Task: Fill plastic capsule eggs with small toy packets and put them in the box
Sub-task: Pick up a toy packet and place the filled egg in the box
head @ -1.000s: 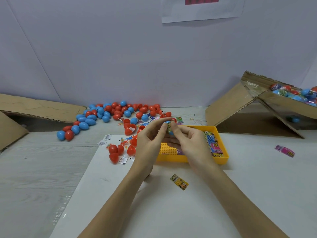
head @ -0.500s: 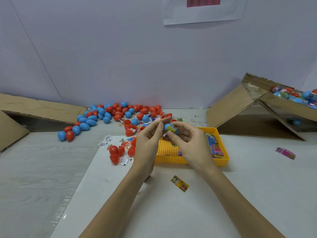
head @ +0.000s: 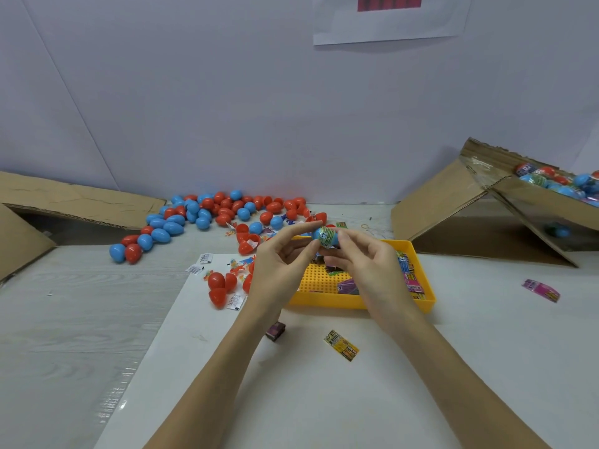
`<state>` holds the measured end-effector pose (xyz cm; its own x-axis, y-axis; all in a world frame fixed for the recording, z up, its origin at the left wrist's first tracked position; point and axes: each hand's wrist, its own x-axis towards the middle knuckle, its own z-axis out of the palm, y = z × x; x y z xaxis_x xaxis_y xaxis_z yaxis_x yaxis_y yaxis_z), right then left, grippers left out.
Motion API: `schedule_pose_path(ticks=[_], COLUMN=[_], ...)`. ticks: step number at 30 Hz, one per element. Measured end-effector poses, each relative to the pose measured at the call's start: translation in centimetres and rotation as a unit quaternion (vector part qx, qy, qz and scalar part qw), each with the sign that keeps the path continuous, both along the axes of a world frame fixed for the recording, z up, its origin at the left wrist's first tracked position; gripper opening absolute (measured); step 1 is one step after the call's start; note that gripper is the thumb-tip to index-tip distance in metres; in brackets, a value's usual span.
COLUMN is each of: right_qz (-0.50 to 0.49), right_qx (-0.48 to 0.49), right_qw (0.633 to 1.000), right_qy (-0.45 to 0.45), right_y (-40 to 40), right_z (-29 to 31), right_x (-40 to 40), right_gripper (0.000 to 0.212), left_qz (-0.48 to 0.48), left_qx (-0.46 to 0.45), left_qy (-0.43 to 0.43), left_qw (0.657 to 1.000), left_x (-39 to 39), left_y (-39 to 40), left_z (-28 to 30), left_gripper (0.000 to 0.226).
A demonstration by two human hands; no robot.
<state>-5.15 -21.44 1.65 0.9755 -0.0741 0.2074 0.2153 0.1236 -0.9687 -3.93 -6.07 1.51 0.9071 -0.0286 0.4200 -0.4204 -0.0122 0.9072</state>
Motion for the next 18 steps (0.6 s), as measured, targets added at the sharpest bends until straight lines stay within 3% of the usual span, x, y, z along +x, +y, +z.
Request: schedule_pose_path(ticks=[9, 18], right_qz=[-0.040, -0.067], right_qx=[-0.137, -0.252], right_qw=[0.987, 0.963], right_qy=[-0.067, -0.072], right_y=[0.3, 0.0], right_z=[-0.7, -0.6], right_x=[-0.1, -0.3], right_gripper=[0.032, 0.029], left_qz=[0.034, -0.040], left_qx=[-0.021, -0.054], left_qy=[0.002, 0.057], left_qw=[0.999, 0.996], left_x=[0.1, 0.9], left_y=[-0.1, 0.6], left_z=[-0.6, -1.3], left_gripper=[0.025, 0.028])
